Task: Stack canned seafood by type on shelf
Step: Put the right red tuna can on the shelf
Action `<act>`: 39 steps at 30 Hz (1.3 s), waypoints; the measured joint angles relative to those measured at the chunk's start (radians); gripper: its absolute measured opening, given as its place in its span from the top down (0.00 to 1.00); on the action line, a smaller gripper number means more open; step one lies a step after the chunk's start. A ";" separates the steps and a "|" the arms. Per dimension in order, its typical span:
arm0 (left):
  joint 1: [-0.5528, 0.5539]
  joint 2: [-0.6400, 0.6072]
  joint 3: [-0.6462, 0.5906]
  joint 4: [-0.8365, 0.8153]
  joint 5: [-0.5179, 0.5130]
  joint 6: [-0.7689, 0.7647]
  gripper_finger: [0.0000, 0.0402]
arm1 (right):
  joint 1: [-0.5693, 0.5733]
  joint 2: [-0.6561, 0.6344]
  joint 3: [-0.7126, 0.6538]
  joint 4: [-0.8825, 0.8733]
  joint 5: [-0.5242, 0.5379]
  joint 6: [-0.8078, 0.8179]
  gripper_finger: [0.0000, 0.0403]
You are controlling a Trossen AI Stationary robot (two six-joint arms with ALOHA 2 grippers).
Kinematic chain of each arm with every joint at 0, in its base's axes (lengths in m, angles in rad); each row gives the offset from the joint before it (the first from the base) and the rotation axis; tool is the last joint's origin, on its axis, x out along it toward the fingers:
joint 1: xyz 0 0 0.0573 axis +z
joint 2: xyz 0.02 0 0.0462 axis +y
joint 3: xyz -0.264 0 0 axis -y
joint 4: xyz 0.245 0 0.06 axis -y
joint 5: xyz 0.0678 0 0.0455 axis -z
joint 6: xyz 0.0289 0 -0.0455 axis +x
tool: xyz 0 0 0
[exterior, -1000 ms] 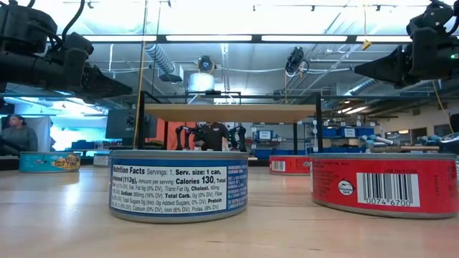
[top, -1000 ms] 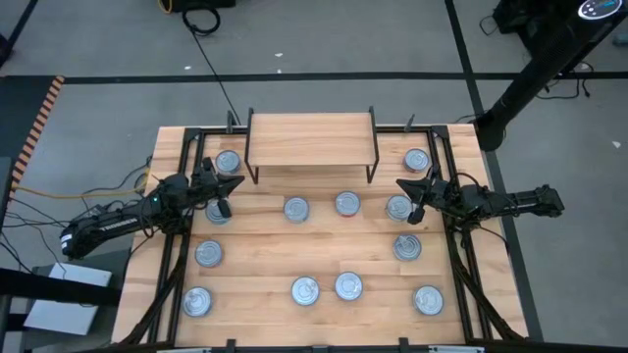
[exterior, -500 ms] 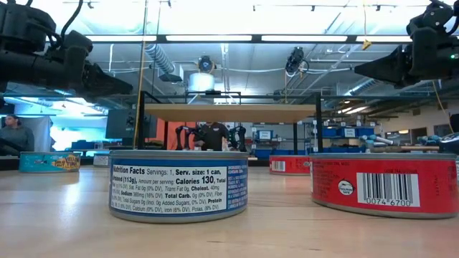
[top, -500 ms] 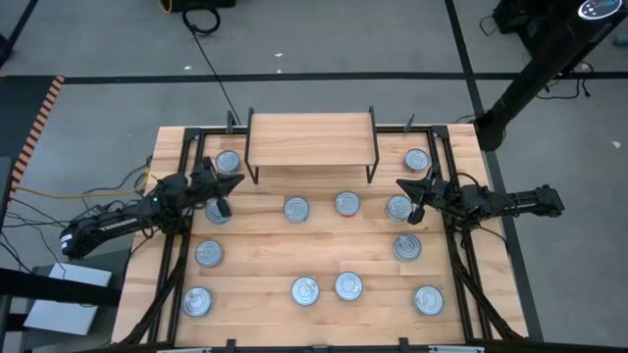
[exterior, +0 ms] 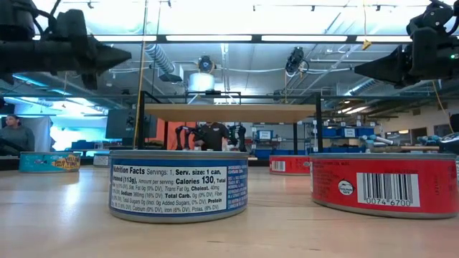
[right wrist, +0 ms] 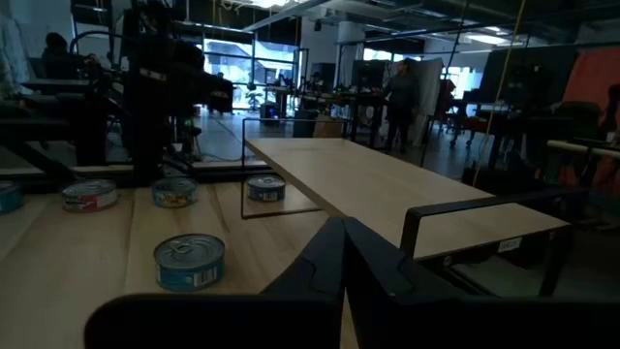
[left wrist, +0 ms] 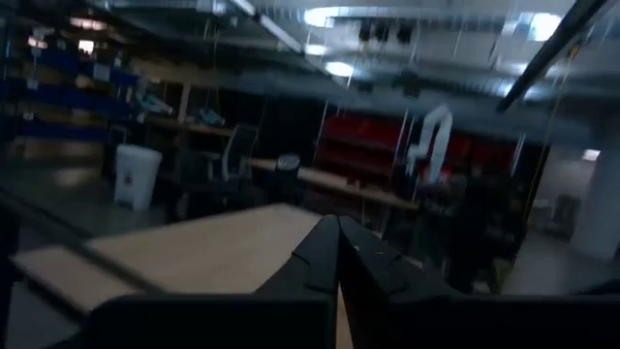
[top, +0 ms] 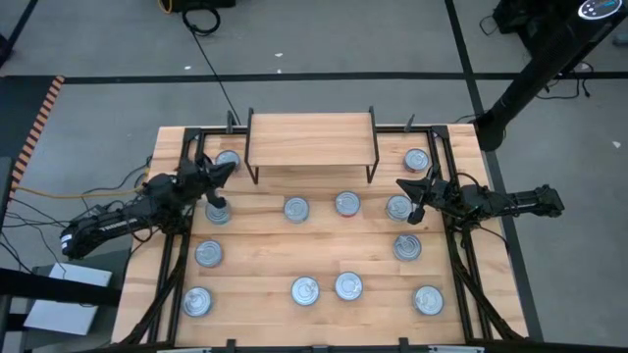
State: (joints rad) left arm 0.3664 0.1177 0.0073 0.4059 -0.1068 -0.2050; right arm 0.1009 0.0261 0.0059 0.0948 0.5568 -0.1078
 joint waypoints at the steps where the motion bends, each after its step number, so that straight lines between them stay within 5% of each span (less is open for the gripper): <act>1: 0.000 0.000 0.000 0.028 0.000 -0.018 0.97 | 0.000 0.000 0.000 0.000 0.000 0.000 0.95; 11: 0.000 0.002 0.005 0.227 -0.013 -0.205 0.97 | 0.000 0.000 0.000 0.000 0.000 0.000 0.95; 18: -0.001 0.050 0.181 0.050 0.093 -0.274 0.97 | 0.000 0.000 0.000 0.000 0.000 0.000 0.95; 29: -0.001 0.316 0.532 -0.364 0.371 -0.181 0.97 | 0.000 0.000 0.000 0.000 0.000 0.000 0.95; 35: -0.003 0.463 0.612 -0.397 0.489 -0.167 0.97 | 0.000 0.000 0.000 0.000 0.000 0.000 0.95; 39: -0.024 0.544 0.617 -0.398 0.481 -0.119 0.97 | 0.000 0.000 0.000 0.000 0.000 0.000 0.95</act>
State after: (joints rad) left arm 0.3423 0.6613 0.6243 0.0078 0.3741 -0.3245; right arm 0.1009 0.0261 0.0059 0.0952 0.5568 -0.1078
